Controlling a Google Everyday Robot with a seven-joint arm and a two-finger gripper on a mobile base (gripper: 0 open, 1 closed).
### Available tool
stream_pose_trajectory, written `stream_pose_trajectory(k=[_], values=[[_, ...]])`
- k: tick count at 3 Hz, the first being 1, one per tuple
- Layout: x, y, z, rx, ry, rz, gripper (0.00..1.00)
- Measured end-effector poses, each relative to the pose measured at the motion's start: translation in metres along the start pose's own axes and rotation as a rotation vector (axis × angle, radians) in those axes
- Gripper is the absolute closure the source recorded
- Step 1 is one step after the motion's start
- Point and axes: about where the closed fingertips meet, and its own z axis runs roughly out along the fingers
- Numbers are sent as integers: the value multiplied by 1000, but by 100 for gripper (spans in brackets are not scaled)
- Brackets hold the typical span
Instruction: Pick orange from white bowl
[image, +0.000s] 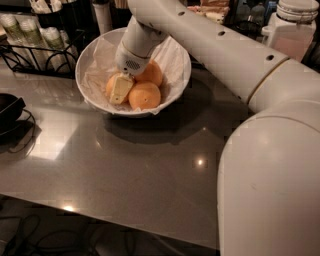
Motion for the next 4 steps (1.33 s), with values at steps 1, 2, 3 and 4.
stream_pose_trajectory(k=[1, 2, 3, 4], values=[[-7, 2, -8, 7, -35, -21, 100], [-17, 5, -35, 47, -93, -54, 100], [-21, 4, -70, 87, -176, -74, 100], [-15, 4, -101, 89, -298, -75, 100]])
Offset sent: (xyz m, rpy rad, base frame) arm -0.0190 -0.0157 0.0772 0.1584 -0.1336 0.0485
